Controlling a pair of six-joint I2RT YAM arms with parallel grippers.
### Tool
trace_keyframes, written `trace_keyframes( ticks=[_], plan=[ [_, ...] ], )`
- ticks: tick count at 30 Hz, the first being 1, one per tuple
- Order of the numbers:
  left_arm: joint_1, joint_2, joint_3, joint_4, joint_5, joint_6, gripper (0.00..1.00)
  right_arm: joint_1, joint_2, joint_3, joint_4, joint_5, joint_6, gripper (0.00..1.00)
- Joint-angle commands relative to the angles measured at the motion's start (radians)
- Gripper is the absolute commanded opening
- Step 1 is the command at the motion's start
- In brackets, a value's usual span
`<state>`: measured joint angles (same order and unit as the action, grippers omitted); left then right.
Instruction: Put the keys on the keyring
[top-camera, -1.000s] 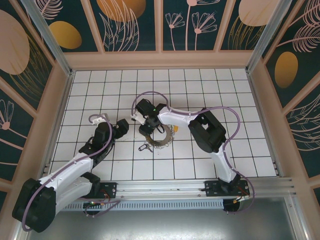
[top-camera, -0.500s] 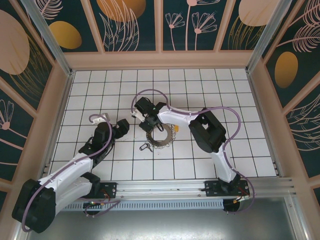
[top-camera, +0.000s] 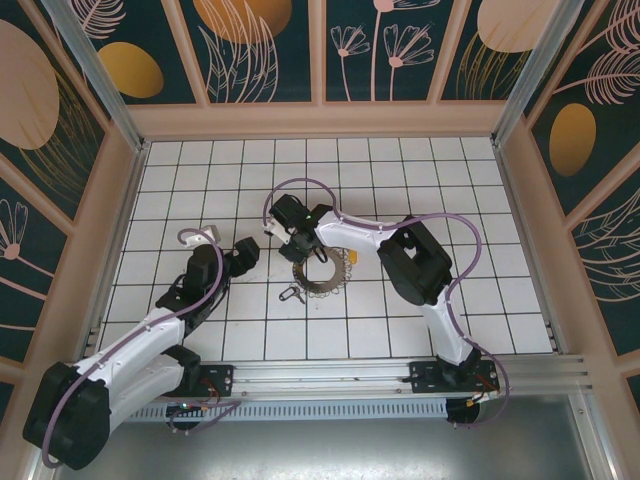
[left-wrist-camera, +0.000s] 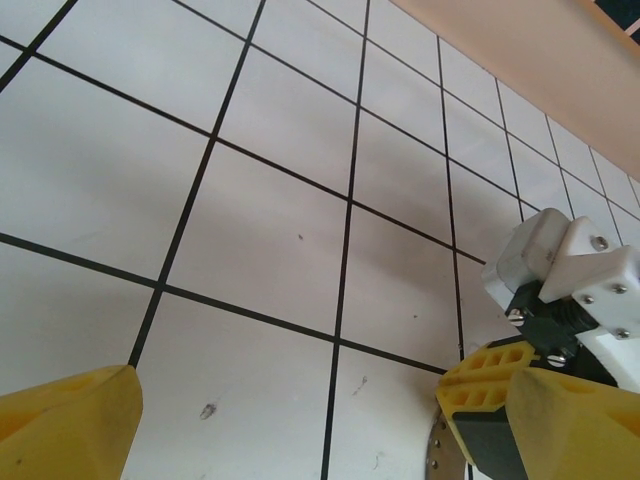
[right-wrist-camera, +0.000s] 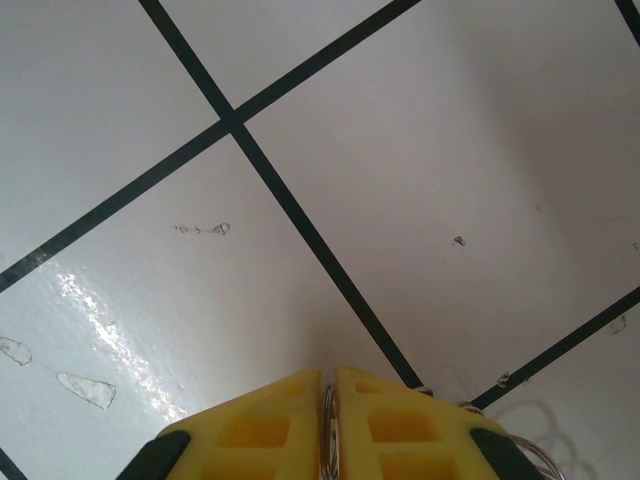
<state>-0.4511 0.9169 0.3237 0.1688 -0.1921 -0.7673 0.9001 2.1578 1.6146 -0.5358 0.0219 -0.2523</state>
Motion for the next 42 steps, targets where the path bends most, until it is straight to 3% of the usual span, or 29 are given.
trace_keyframes(
  ticks=[1,9,14,18,24,29,35,38,42],
  plan=[
    [0.005,-0.022,0.006,0.007,0.002,0.027,0.93,-0.003,0.021,-0.003,-0.04,0.004,0.015,0.12],
    [0.005,-0.039,0.016,-0.008,-0.005,0.041,0.93,-0.004,0.037,-0.001,-0.055,0.022,0.01,0.11],
    [0.005,-0.045,0.024,-0.018,-0.01,0.05,0.93,-0.007,0.034,0.0,-0.059,0.036,0.007,0.0],
    [0.005,-0.052,0.038,-0.032,-0.018,0.064,0.93,-0.01,0.028,0.006,-0.067,0.057,0.001,0.0],
    [0.005,-0.053,0.053,-0.039,-0.005,0.097,0.93,-0.018,-0.034,-0.013,-0.047,-0.025,-0.004,0.0],
    [0.005,-0.077,0.064,-0.002,0.121,0.187,0.92,-0.03,-0.174,-0.088,0.034,-0.224,-0.004,0.0],
    [0.005,-0.155,0.047,0.061,0.271,0.243,0.89,-0.044,-0.309,-0.161,0.091,-0.335,-0.042,0.0],
    [0.003,-0.19,0.036,0.097,0.382,0.268,0.79,-0.06,-0.369,-0.215,0.133,-0.393,-0.062,0.0],
    [0.003,-0.227,0.019,0.174,0.543,0.261,0.77,-0.084,-0.473,-0.304,0.218,-0.493,-0.073,0.0]
  ],
)
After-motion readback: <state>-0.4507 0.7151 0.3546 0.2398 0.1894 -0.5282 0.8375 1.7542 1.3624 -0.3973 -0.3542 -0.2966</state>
